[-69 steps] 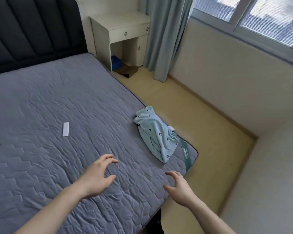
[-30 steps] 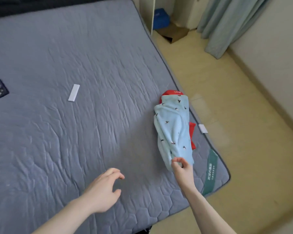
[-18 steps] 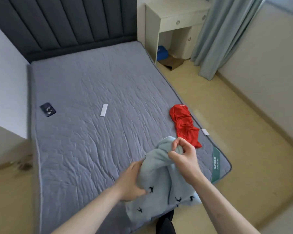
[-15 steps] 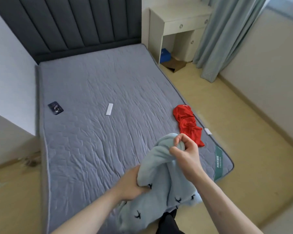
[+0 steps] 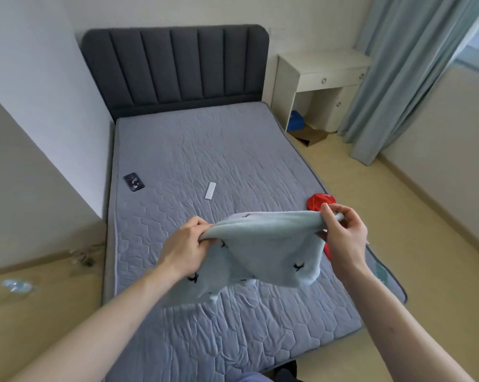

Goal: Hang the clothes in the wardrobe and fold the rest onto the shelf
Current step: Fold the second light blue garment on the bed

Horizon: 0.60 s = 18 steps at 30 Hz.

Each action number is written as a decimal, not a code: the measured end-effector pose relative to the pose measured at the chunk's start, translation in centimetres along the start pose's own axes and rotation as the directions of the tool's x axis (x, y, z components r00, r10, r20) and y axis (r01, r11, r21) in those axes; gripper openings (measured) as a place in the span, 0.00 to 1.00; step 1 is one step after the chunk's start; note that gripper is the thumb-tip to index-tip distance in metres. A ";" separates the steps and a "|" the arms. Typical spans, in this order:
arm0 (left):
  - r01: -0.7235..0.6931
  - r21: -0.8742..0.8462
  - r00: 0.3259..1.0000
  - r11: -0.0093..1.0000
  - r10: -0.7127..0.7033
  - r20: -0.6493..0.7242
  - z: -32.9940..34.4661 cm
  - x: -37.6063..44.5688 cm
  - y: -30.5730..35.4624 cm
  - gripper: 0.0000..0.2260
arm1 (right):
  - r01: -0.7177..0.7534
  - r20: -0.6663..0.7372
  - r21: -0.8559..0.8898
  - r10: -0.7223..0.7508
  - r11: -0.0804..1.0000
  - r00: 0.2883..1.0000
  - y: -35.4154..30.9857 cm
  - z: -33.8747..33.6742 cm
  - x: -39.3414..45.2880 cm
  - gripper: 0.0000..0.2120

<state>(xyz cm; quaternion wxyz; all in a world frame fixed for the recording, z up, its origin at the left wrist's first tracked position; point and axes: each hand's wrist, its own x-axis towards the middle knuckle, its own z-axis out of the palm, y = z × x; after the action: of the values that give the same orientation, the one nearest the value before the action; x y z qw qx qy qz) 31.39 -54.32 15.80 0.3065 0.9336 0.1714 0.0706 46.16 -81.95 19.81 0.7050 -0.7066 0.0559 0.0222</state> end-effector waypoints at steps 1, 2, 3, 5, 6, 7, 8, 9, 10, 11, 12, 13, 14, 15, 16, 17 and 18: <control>-0.002 -0.003 1.000 1.000 0.002 -0.028 -0.8 0.3 0.0 0.08 | 0.005 0.029 0.017 -0.006 1.000 1.000 -0.5 0.5 -0.2 0.08; 0.006 -0.019 0.998 1.000 -0.007 -0.060 -1.8 0.4 0.3 0.08 | 0.000 0.071 0.041 -0.003 0.999 0.997 -0.9 1.0 -0.4 0.12; 0.017 -0.052 0.996 0.998 -0.021 -0.084 -2.7 0.6 0.7 0.09 | -0.006 0.122 0.044 0.000 0.999 0.992 -1.0 1.4 -0.5 0.19; 0.088 -0.158 0.990 0.984 -0.103 -0.093 -4.6 1.2 2.1 0.14 | 0.029 0.252 -0.077 -0.009 0.997 0.968 -0.8 1.8 -0.9 0.37; 0.121 -0.221 0.987 0.968 -0.140 -0.075 -5.5 1.5 2.9 0.15 | 0.076 0.322 -0.183 -0.014 0.980 0.947 -0.4 1.9 -1.6 0.44; 0.142 -0.279 0.985 0.950 -0.163 -0.051 -6.0 1.8 3.6 0.16 | 0.140 0.391 -0.279 -0.021 0.950 0.920 0.2 2.0 -2.7 0.49; 0.155 -0.326 0.984 0.933 -0.174 -0.029 -6.3 2.1 4.4 0.18 | 0.214 0.472 -0.345 -0.028 0.914 0.881 1.1 2.2 -4.1 0.50; 0.168 -0.378 0.982 0.910 -0.186 -0.011 -6.4 2.5 5.0 0.18 | 0.294 0.568 -0.389 -0.024 0.873 0.823 2.3 2.4 -5.8 0.50; 0.189 -0.448 0.978 0.874 -0.206 0.011 -6.4 2.7 5.7 0.18 | 0.365 0.662 -0.423 0.009 0.829 0.749 3.6 2.8 -7.6 0.50; 0.218 -0.535 0.972 0.816 -0.231 0.044 -6.4 3.0 6.4 0.18 | 0.410 0.731 -0.446 0.059 0.796 0.680 4.6 3.4 -9.4 0.51; 0.249 -0.619 0.965 0.745 -0.247 0.091 -6.4 3.2 7.0 0.19 | 0.423 0.763 -0.462 0.106 0.780 0.638 5.5 4.0 -11.0 0.53; 0.281 -0.684 0.956 0.673 -0.256 0.141 -6.5 3.5 7.6 0.19 | 0.408 0.756 -0.470 0.118 0.783 0.644 6.2 4.7 -12.0 0.56; 0.309 -0.720 0.949 0.621 -0.253 0.189 -6.6 3.6 8.2 0.20 | 0.362 0.730 -0.456 0.110 0.813 0.674 6.3 5.4 -12.6 0.57; 0.331 -0.736 0.943 0.591 -0.244 0.228 -6.7 3.7 8.8 0.20 | 0.310 0.701 -0.426 0.094 0.850 0.707 6.1 6.2 -13.0 0.54; 0.339 -0.742 0.941 0.578 -0.223 0.256 -6.6 3.7 9.3 0.20 | 0.265 0.681 -0.380 0.074 0.886 0.728 5.8 6.8 -13.2 0.46; 0.341 -0.748 0.940 0.569 -0.200 0.276 -6.6 3.7 9.6 0.20 | 0.226 0.666 -0.347 0.070 0.910 0.743 5.6 7.3 -13.1 0.36; 0.344 -0.756 0.939 0.558 -0.180 0.294 -6.7 3.6 9.9 0.20 | 0.203 0.657 -0.316 0.060 0.927 0.752 5.2 7.7 -12.9 0.24</control>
<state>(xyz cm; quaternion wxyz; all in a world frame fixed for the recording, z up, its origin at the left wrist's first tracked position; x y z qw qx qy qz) 35.86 -56.80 27.17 0.7117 0.6637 0.2302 0.0072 33.17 -73.66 16.05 0.5343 -0.7745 -0.2275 0.2508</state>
